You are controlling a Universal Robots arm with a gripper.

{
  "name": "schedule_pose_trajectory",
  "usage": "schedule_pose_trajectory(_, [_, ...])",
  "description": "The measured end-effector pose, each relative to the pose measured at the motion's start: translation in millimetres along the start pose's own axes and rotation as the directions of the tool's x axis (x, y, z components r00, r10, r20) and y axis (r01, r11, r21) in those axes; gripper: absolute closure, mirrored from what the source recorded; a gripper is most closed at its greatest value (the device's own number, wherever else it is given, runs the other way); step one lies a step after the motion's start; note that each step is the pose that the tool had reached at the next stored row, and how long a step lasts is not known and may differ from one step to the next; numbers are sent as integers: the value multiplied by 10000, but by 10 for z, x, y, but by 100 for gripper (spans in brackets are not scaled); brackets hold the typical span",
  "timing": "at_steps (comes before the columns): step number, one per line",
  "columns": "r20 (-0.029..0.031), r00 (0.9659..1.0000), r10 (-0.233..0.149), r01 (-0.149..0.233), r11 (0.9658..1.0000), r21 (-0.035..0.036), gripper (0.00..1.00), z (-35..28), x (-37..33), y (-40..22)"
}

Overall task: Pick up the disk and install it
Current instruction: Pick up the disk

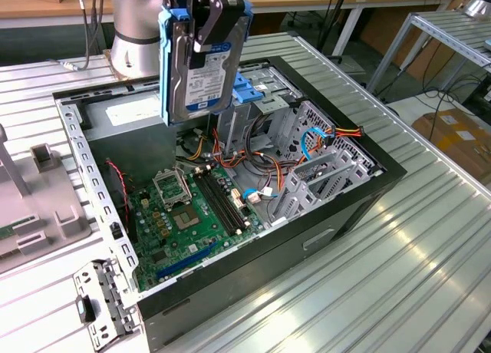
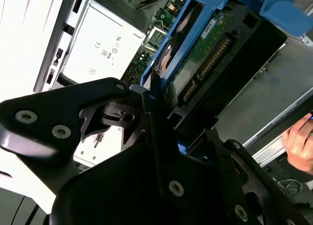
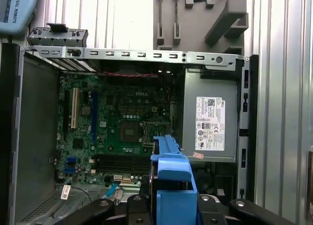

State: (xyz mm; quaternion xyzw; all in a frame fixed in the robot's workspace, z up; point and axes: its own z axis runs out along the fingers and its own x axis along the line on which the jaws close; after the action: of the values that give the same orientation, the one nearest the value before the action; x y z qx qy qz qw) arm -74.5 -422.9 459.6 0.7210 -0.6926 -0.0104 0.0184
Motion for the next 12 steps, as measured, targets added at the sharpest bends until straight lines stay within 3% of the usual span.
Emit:
schedule_pose_trajectory(7, [0, 10000, 0, 0, 10000, -2, 64, 0, 61, -56])
schedule_pose_trajectory(9, [-1, 10000, 1, -1, 10000, -5, 64, 0, 116, -107])
schedule_pose_trajectory(12, [0, 10000, 1, -1, 10000, -5, 64, 0, 136, -129])
